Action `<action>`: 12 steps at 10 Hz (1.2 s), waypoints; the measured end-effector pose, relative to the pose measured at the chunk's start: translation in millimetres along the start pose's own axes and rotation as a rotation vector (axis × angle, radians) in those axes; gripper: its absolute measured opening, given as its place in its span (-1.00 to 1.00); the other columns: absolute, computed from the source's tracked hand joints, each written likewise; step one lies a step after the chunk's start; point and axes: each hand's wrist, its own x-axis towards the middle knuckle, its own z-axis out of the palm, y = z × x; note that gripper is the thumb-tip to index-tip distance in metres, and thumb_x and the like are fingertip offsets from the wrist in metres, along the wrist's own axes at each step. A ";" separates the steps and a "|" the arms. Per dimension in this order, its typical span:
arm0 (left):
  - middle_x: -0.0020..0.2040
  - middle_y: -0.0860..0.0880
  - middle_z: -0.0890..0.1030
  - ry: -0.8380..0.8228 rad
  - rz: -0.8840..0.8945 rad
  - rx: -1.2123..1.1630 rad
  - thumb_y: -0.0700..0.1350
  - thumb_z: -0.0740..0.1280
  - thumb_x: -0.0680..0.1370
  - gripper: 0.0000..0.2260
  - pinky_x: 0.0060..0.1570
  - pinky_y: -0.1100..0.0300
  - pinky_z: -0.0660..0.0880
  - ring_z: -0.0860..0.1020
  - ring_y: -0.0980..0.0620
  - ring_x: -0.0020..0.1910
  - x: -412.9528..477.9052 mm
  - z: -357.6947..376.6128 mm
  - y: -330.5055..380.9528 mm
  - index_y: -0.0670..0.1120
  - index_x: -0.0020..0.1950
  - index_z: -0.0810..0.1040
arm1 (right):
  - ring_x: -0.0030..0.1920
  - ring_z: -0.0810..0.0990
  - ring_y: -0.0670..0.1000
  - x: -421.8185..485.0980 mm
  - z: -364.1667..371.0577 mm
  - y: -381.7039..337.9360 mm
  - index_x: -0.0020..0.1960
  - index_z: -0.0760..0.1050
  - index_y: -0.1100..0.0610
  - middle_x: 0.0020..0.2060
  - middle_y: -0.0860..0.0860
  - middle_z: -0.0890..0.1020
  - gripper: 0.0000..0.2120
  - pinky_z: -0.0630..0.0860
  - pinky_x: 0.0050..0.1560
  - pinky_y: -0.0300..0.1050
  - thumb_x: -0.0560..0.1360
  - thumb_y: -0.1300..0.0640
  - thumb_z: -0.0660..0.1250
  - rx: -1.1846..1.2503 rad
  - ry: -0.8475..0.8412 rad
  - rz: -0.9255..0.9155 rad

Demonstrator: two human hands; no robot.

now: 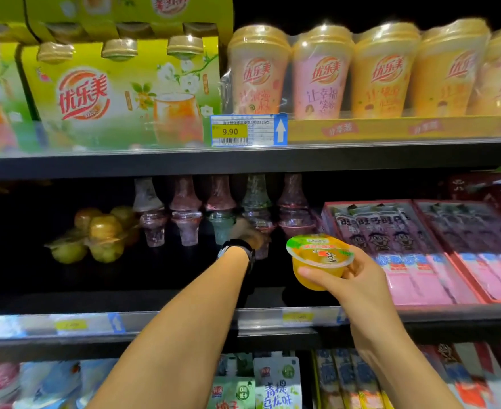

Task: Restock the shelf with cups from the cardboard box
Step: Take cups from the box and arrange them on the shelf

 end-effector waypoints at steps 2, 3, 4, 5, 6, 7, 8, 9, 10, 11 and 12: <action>0.14 -0.07 0.62 -0.025 -0.073 -0.031 0.05 0.56 0.39 -0.45 -0.18 0.20 0.48 0.58 -0.03 0.02 0.0 -0.2 0.1 -0.17 0.26 0.51 | -0.09 0.69 -0.09 -0.8 3.5 2.4 0.15 0.54 0.14 -0.08 0.00 0.71 -0.47 0.56 -0.23 -0.35 0.23 0.35 0.58 -0.033 0.032 0.000; 0.25 -0.12 0.53 -0.080 -0.111 -0.062 0.10 0.64 0.23 -0.08 -0.05 0.11 0.58 0.55 -0.10 0.16 13.6 8.3 -7.2 -0.23 0.43 0.31 | -0.06 0.69 -0.08 1.3 3.9 3.4 0.15 0.53 0.12 -0.06 -0.01 0.71 -0.45 0.58 -0.14 -0.28 0.21 0.31 0.59 -0.066 0.038 0.004; 0.33 -0.20 0.51 -0.046 -0.101 -0.016 0.44 0.51 -0.42 0.47 0.12 -0.05 0.58 0.58 -0.17 0.17 105.8 43.5 -57.1 -0.15 0.44 0.36 | -0.03 0.68 -0.06 9.0 7.0 2.8 0.16 0.53 0.11 -0.04 -0.01 0.70 -0.43 0.56 -0.09 -0.24 0.19 0.27 0.61 -0.109 0.041 0.017; 0.49 -0.29 0.27 -0.028 -0.055 -0.041 0.42 0.59 -0.12 0.38 0.32 -0.08 0.44 0.38 -0.27 0.39 17.3 -18.0 -22.7 -0.16 0.55 0.18 | -0.08 0.68 -0.07 19.3 15.9 4.0 0.14 0.54 0.17 -0.06 0.02 0.70 -0.46 0.55 -0.20 -0.32 0.20 0.29 0.61 -0.143 0.034 0.028; 0.54 -0.24 0.17 -0.024 0.015 0.067 0.18 0.55 0.35 0.05 0.42 -0.05 0.29 0.24 -0.24 0.48 -46.6 -72.8 -2.6 -0.25 0.56 0.03 | -0.18 0.65 -0.11 27.9 29.9 7.7 0.09 0.54 0.22 -0.10 0.04 0.68 -0.51 0.52 -0.32 -0.38 0.21 0.30 0.61 -0.170 0.030 0.057; 0.17 -0.16 0.60 -0.083 0.040 0.091 0.21 0.53 0.35 -0.35 0.13 -0.01 0.51 0.55 -0.16 0.12 -62.2 -95.6 -26.2 -0.27 0.19 0.55 | -0.23 0.61 -0.12 34.3 46.9 10.9 0.00 0.58 0.23 -0.16 0.03 0.68 -0.59 0.49 -0.31 -0.37 0.21 0.26 0.62 -0.151 0.039 0.075; -0.37 -0.06 0.35 -0.089 0.114 0.051 0.11 0.55 0.38 -0.49 -0.41 0.14 0.25 0.32 0.00 -0.39 -96.0 -113.0 -39.7 -0.16 -0.36 0.29 | -0.14 0.68 -0.02 41.0 67.4 12.8 -0.08 0.65 0.19 -0.16 0.05 0.71 -0.59 0.60 -0.10 -0.18 0.13 0.16 0.66 -0.131 0.009 0.146; -0.14 -0.09 0.60 -0.160 0.186 -0.054 0.10 0.61 0.30 -0.52 -0.18 0.05 0.55 0.57 -0.04 -0.17 -121.8 -118.0 -38.5 -0.20 -0.13 0.47 | -0.01 0.68 0.08 40.3 89.2 9.1 0.01 0.64 0.18 -0.12 0.04 0.72 -0.26 0.57 0.14 0.08 -0.11 -0.03 0.70 -0.090 -0.091 0.207; 0.05 -0.01 0.68 -0.127 0.220 -0.179 0.18 0.64 0.19 -0.41 0.14 -0.01 0.58 0.64 0.03 0.06 -135.2 -116.4 -44.3 -0.08 0.09 0.59 | 0.01 0.68 0.10 34.8 107.9 8.4 -0.01 0.64 0.20 -0.11 0.07 0.73 -0.49 0.57 0.16 0.05 0.09 0.13 0.68 -0.027 -0.232 0.240; 0.06 0.00 0.67 -0.019 0.176 -0.282 0.05 0.64 0.17 -0.39 0.14 0.04 0.58 0.64 0.06 0.05 -144.7 -120.1 -51.2 -0.08 0.14 0.53 | 0.02 0.68 0.12 30.0 122.2 13.0 0.01 0.64 0.25 -0.08 0.12 0.72 -0.60 0.56 0.17 0.06 0.20 0.26 0.61 0.052 -0.321 0.253; 0.05 -0.02 0.68 0.081 0.154 -0.367 -0.11 0.64 0.23 -0.53 0.12 0.03 0.59 0.65 0.04 0.05 -154.1 -128.4 -64.0 -0.03 0.06 0.56 | 0.02 0.68 0.11 25.6 135.8 12.5 -0.01 0.61 0.25 -0.05 0.14 0.71 -0.62 0.59 0.13 -0.01 0.20 0.27 0.60 0.070 -0.391 0.257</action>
